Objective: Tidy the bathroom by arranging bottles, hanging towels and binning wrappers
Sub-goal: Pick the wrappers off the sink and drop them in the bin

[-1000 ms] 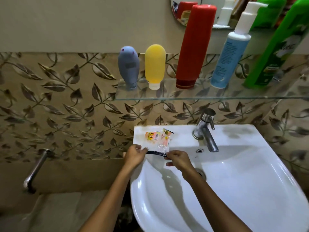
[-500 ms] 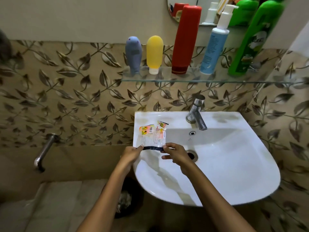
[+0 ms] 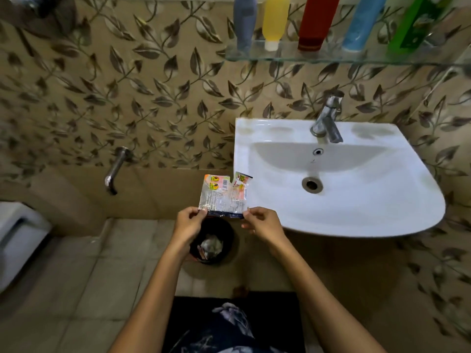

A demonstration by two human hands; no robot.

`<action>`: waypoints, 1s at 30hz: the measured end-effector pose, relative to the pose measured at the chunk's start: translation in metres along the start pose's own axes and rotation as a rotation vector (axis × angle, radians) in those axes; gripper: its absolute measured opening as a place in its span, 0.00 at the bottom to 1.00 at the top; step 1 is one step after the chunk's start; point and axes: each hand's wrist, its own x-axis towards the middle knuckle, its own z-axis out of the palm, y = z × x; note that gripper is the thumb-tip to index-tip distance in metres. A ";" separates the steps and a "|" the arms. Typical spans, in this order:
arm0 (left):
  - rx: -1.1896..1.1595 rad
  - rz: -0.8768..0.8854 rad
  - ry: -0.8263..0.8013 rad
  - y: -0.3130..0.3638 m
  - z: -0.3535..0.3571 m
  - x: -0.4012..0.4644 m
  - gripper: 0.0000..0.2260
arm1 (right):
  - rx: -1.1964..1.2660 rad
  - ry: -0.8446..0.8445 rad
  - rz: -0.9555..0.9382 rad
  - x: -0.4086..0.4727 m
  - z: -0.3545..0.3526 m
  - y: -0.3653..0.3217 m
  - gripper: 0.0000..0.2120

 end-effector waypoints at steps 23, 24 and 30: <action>0.196 -0.383 -0.145 -0.163 -0.091 0.095 0.12 | -0.406 -0.116 0.279 0.091 0.126 0.116 0.14; 0.177 -0.416 -0.148 -0.173 -0.085 0.104 0.09 | -0.411 -0.107 0.314 0.100 0.128 0.128 0.16; 0.192 -0.511 -0.087 -0.245 -0.039 0.165 0.04 | -0.469 -0.078 0.548 0.175 0.142 0.210 0.14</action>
